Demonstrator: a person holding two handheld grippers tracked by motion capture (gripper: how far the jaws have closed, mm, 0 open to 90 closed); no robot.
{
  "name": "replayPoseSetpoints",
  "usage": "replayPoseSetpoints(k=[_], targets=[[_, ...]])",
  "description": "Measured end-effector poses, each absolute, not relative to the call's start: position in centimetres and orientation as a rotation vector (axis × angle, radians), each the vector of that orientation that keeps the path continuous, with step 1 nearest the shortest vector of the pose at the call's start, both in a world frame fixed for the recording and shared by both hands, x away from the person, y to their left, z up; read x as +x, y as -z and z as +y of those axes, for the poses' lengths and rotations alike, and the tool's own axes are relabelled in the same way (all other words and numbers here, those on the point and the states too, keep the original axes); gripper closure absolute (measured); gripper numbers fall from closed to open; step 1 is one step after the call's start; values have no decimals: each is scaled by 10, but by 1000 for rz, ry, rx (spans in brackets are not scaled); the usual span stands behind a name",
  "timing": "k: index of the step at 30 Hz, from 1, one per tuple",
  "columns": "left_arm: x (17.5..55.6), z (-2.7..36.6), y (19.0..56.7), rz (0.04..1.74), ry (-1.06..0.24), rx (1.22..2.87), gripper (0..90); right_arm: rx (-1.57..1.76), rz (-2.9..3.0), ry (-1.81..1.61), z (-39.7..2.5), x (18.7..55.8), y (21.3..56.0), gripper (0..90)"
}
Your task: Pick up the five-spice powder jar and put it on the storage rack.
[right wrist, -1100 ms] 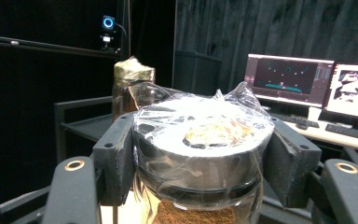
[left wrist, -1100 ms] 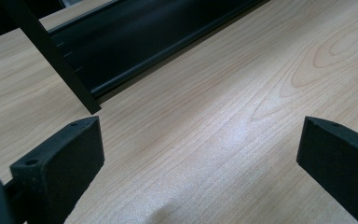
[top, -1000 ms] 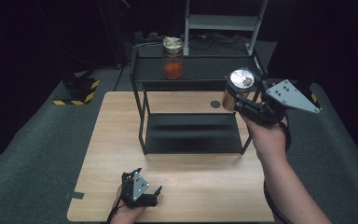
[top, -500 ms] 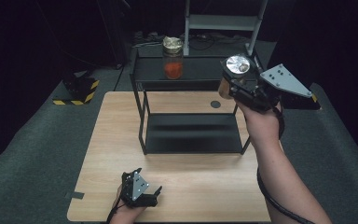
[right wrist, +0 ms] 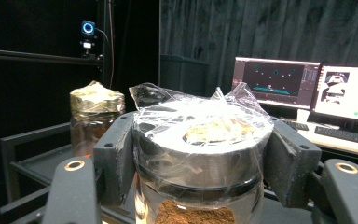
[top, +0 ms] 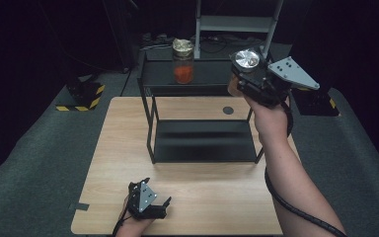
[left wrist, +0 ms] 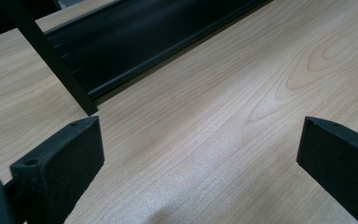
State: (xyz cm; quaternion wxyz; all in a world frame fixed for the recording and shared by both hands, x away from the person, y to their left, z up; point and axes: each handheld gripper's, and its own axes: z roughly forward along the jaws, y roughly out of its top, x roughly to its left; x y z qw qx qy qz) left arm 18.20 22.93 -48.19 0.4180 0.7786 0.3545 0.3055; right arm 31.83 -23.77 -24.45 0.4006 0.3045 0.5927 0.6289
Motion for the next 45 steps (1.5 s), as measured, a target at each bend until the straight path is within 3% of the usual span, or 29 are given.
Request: replayPoseSetpoints(k=[45], targets=[[182,236,484,884,-745,1928,9,832,1497,-1547,-214,376,242,341]])
